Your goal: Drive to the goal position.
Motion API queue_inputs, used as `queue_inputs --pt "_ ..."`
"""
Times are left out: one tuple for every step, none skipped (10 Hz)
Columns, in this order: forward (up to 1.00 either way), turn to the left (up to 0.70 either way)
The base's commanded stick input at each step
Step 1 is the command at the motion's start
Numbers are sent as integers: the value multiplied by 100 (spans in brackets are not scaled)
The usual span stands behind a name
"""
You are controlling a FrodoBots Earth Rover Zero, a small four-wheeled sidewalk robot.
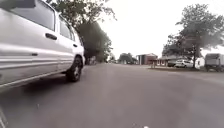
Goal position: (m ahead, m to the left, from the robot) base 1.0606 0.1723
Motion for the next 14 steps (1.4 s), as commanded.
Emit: queue_inputs --pt "70 -1" --pt "70 -1" --pt "70 -1" --pt "70 -1" --pt "70 -1" --pt "70 -1" --pt "70 -1" --pt "70 -1" --pt "70 -1" --pt "70 -1" --pt "70 -1" --pt "70 -1" --pt "70 -1" --pt "70 -1"
